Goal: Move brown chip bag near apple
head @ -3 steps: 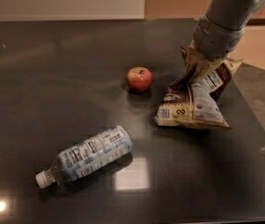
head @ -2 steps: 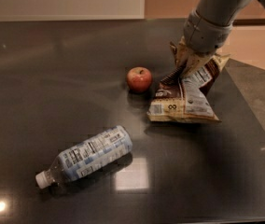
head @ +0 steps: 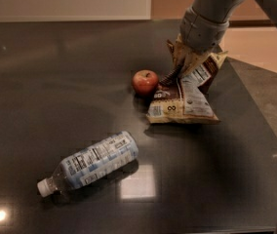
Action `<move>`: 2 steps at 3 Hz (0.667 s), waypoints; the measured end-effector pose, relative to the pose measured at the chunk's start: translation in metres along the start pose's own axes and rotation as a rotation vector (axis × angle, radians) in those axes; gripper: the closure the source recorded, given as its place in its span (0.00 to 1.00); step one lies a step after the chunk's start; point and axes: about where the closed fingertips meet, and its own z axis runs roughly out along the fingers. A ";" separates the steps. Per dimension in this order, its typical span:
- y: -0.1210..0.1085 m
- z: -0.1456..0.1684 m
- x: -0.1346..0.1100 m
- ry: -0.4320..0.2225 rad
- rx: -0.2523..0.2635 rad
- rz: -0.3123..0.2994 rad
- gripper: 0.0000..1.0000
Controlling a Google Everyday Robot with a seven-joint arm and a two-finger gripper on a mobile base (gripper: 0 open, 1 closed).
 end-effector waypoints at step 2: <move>-0.009 0.004 -0.001 0.003 0.018 -0.018 0.00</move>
Offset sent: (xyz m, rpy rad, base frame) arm 0.0009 0.0037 -0.0011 -0.0015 -0.0029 0.0156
